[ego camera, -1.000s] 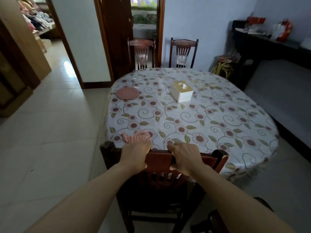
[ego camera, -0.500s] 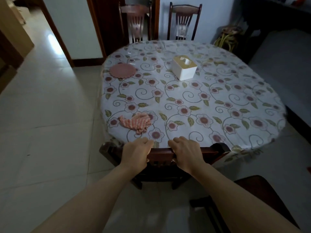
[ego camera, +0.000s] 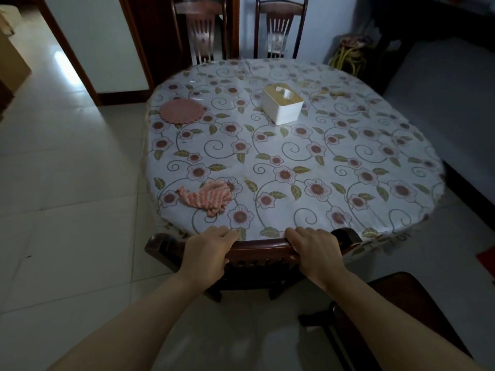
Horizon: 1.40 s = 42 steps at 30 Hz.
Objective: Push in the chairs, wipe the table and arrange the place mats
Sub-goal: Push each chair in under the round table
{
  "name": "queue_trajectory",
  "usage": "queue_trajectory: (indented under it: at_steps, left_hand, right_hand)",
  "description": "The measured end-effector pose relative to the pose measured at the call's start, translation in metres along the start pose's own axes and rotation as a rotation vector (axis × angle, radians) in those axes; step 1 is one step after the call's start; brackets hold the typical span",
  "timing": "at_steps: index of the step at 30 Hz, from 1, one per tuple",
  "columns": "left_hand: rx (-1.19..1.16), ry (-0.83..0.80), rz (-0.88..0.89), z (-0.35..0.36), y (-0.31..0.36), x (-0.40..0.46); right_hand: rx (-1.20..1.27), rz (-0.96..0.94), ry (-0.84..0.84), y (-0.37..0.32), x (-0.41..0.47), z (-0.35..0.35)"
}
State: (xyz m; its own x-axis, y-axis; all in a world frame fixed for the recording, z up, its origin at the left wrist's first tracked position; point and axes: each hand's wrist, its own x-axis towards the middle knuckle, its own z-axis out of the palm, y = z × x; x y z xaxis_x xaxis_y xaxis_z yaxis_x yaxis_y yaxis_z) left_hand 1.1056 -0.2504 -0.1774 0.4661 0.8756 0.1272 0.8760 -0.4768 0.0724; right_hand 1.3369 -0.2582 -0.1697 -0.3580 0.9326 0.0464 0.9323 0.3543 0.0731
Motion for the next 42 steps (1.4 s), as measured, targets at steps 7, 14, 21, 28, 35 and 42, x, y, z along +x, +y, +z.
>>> queue_trajectory:
  at_steps: [7, 14, 21, 28, 35, 42]
  left_hand:
    - [-0.002, 0.015, -0.009, 0.003, 0.0, -0.001]
    - [0.086, -0.126, -0.124, 0.003, 0.004, 0.0]
    - [0.054, -0.172, -0.146, -0.01, 0.019, 0.0]
    - [-0.071, -0.057, 0.024, -0.036, 0.073, -0.009]
    - [-0.122, -0.082, 0.181, -0.045, 0.157, -0.016]
    - [-0.163, -0.181, 0.269, -0.053, 0.268, -0.014]
  right_hand:
    - [0.016, -0.019, 0.087, 0.002, -0.004, 0.002]
    - [-0.007, 0.052, 0.021, -0.004, -0.008, 0.008]
    - [0.094, 0.123, -0.072, -0.01, -0.015, -0.005]
    - [0.16, 0.296, 0.031, -0.019, -0.071, -0.035]
    - [0.142, 0.473, -0.013, 0.005, -0.169, -0.054]
    - [0.154, 0.605, 0.018, 0.061, -0.264, -0.069]
